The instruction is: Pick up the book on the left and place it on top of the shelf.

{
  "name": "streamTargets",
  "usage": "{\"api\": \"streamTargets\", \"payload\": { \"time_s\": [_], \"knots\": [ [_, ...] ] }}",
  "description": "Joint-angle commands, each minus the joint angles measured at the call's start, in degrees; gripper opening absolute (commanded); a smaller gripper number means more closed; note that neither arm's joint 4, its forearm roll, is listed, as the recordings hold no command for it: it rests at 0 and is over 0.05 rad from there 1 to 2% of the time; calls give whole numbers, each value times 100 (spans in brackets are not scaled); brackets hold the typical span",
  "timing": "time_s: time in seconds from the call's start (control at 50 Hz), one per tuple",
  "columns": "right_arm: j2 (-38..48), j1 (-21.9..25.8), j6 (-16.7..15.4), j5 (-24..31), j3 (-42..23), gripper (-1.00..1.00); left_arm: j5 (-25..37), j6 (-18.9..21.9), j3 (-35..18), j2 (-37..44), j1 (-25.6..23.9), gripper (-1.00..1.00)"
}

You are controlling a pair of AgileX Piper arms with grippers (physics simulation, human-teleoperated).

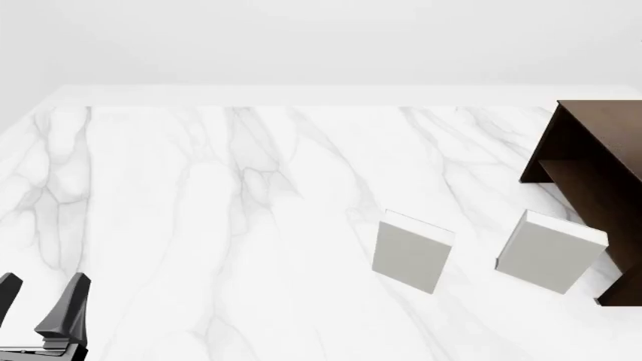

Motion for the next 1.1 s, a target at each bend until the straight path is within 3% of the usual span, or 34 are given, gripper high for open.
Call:
{"api": "streamTargets", "payload": {
  "time_s": [0.02,0.72,1.1],
  "knots": [
    [210,-19,47,-165,-235,-100,0,0,0,0,0,100],
    [828,-122,84,-363,-506,-100,0,0,0,0,0,100],
    [803,-257,166,-528,-177,-100,0,0,0,0,0,100]
  ]
}}
